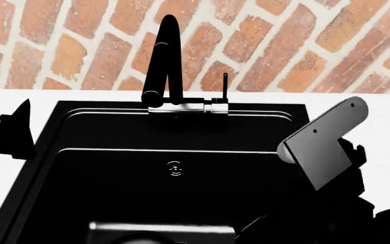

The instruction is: Pick the pan and sponge and place them into the sink. Then turn on the water.

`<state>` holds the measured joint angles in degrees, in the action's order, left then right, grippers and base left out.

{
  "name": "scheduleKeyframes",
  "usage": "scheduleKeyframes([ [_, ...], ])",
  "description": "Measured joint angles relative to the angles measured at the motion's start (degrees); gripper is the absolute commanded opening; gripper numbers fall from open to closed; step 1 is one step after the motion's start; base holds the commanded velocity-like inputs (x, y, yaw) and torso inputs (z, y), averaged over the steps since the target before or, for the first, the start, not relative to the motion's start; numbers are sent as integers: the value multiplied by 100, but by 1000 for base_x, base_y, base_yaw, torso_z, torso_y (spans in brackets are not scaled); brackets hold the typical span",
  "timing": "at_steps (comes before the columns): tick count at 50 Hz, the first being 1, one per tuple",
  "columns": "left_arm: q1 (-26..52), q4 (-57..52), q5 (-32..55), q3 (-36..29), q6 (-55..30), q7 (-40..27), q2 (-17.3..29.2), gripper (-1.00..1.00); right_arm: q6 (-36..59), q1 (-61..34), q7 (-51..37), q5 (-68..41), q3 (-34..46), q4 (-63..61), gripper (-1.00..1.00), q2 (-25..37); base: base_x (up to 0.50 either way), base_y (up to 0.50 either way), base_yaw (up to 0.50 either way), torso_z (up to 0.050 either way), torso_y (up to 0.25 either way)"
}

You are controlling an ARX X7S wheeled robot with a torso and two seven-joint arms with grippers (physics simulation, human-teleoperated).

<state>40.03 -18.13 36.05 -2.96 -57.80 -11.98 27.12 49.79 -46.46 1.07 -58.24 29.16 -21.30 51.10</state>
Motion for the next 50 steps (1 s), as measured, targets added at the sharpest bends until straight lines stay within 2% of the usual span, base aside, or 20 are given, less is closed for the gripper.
scheduleKeyframes([
  [7,5,-137,23,-18,-94,-54,56,100,-388,562,-818,-279,-713,-284,100,305,0,0,0,0,0],
  [15,-107,-468,122,246,-488,-392,157,100,-596,879,-1414,-365,-1137,-462,100,502,0,0,0,0,0],
  [30,-153,-1076,1030,1831,-2173,-1427,46,100,-690,1047,-1836,-364,-1367,-492,100,602,0,0,0,0,0],
  [39,-222,-1072,2391,2626,-2772,-2594,408,100,-724,1119,-1921,-326,-1399,-447,100,618,0,0,0,0,0],
  [50,-551,-889,4849,3180,-2849,-4520,914,100,-638,976,-1934,-264,-1348,-365,100,607,0,0,0,0,0],
])
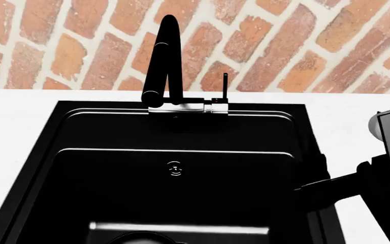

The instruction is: Pick the pan and sponge and place them into the sink. Then turn on the water.

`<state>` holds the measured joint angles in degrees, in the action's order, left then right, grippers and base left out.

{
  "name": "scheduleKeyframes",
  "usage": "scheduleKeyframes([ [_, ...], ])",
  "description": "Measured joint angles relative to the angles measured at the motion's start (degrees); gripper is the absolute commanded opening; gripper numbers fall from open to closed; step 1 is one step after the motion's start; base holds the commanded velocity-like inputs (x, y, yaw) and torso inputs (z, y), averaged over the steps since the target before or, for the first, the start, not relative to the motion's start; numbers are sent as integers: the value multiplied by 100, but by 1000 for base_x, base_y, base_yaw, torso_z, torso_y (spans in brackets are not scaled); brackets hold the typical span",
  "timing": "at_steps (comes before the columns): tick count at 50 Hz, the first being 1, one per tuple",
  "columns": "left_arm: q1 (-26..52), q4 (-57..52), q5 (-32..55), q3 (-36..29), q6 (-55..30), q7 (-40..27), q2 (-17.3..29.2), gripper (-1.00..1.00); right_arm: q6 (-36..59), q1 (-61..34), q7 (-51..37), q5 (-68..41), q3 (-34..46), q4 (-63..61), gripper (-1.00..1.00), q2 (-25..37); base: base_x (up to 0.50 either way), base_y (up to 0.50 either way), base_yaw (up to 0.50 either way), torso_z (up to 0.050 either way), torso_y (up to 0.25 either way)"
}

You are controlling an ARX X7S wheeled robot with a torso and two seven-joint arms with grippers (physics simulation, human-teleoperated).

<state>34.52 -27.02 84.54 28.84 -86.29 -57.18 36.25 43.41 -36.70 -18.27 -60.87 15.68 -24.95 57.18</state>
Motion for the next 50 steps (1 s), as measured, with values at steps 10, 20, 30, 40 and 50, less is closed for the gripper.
scheduleKeyframes([
  [10,-568,3,1479,209,255,-1150,263,100,60,-135,38,91,63,78,100,1,0,0,0,0,0],
  [20,-1007,-27,2050,302,472,-1597,261,100,94,-245,85,190,123,165,100,-9,0,0,0,0,0],
  [30,-1251,-34,2268,213,584,-1770,289,100,81,-216,86,232,132,212,100,4,0,0,0,0,0],
  [40,-1393,-18,2217,177,691,-1803,300,100,62,-128,58,208,93,211,100,53,0,0,0,0,0],
  [50,-1532,-3,1846,308,732,-1605,305,100,40,-12,9,145,20,182,100,124,0,0,0,0,0],
])
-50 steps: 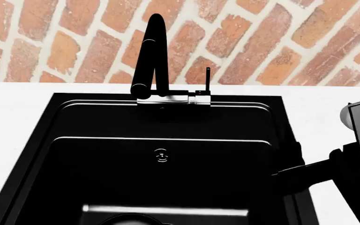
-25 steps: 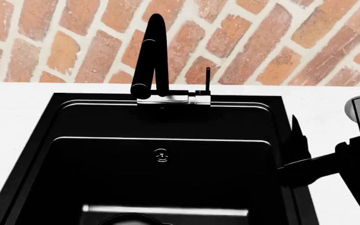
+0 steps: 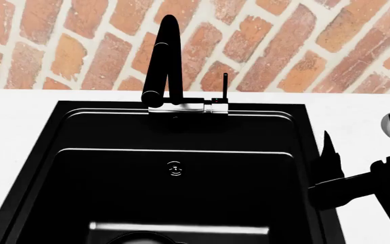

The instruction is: Pick the pan and sponge and place them into the sink. Then turn on the water.

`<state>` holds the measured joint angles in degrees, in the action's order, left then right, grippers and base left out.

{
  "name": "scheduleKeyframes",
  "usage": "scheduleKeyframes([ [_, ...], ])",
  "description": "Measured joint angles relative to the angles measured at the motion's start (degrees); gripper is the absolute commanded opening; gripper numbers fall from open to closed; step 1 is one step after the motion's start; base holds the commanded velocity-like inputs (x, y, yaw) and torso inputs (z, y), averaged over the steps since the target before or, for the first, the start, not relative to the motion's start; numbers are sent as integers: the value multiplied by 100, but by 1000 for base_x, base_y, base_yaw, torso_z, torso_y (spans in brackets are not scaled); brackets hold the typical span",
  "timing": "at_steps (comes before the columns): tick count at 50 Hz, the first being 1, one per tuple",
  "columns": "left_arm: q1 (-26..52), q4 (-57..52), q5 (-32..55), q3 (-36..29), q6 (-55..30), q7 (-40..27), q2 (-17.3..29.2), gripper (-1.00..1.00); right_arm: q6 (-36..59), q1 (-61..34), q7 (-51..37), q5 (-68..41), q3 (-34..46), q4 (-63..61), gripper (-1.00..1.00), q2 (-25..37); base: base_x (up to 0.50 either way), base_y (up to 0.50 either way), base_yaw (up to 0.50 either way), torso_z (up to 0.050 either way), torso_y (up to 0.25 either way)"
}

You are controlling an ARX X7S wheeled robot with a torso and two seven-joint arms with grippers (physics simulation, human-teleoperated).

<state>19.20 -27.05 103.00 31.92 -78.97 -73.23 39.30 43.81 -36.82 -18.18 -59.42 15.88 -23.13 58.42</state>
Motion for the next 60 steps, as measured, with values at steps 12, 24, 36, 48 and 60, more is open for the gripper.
scheduleKeyframes([
  [12,-259,134,-502,90,16,387,-20,100,20,56,-48,-41,-35,-31,100,54,0,0,0,0,0],
  [24,-358,323,-997,-144,24,739,-68,100,32,174,-110,-106,-81,-103,100,132,0,0,0,0,0],
  [36,-287,636,-1391,-484,103,1015,-143,100,-4,311,-136,-129,-114,-118,100,174,0,0,0,0,0],
  [48,-358,861,-1745,-611,251,1289,-113,100,-10,367,-158,-159,-139,-124,100,194,0,0,0,0,0],
  [60,-436,943,-1917,-692,340,1390,-90,100,4,365,-240,-79,-124,-140,100,206,0,0,0,0,0],
])
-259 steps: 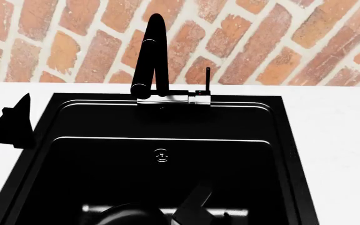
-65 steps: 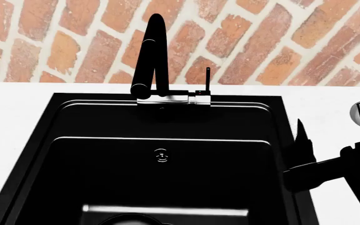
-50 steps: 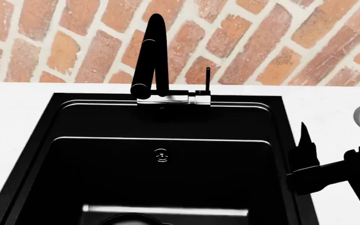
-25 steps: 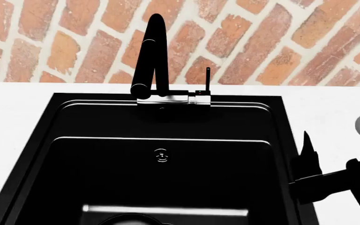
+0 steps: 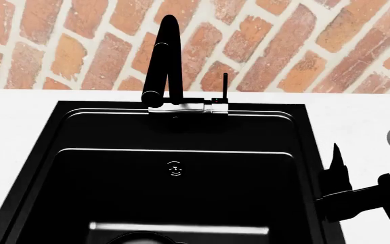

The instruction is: Pick the pan and sponge and place them into the sink. Then turn on the water.

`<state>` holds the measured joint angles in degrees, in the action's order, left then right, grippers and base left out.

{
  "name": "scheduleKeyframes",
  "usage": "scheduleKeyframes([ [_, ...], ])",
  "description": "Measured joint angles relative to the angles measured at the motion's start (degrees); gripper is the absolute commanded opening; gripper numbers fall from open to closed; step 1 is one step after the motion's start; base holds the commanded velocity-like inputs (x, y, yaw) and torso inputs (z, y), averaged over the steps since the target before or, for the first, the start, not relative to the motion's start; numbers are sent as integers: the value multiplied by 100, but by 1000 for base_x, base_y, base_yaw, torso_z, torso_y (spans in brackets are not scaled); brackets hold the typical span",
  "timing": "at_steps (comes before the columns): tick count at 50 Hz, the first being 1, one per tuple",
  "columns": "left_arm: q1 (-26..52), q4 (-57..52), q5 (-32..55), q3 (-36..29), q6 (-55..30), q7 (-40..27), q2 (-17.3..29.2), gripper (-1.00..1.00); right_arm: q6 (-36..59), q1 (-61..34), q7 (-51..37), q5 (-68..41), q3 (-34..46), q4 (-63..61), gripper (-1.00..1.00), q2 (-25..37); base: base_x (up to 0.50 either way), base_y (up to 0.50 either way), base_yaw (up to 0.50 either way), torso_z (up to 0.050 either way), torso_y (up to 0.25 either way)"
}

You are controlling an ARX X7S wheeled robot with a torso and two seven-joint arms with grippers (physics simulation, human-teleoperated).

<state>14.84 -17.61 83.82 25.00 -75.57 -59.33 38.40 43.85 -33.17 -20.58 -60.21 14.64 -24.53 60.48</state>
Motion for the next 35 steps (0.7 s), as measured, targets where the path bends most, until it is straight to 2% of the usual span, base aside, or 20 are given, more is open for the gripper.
scheduleKeyframes([
  [3,1,-6,-22,-33,6,12,12,100,13,-22,-23,21,5,-2,100,-1,0,0,0,0,0],
  [4,0,-10,-32,-45,9,24,19,-100,16,-29,-30,26,6,-2,100,-2,0,0,0,0,0],
  [22,205,-41,-75,-393,-88,194,156,-100,35,-82,-100,27,-30,-12,100,0,0,0,0,0,0],
  [35,1592,44,62,-1334,-344,382,70,-100,27,-97,-132,-43,-97,-25,100,2,0,0,0,0,0],
])
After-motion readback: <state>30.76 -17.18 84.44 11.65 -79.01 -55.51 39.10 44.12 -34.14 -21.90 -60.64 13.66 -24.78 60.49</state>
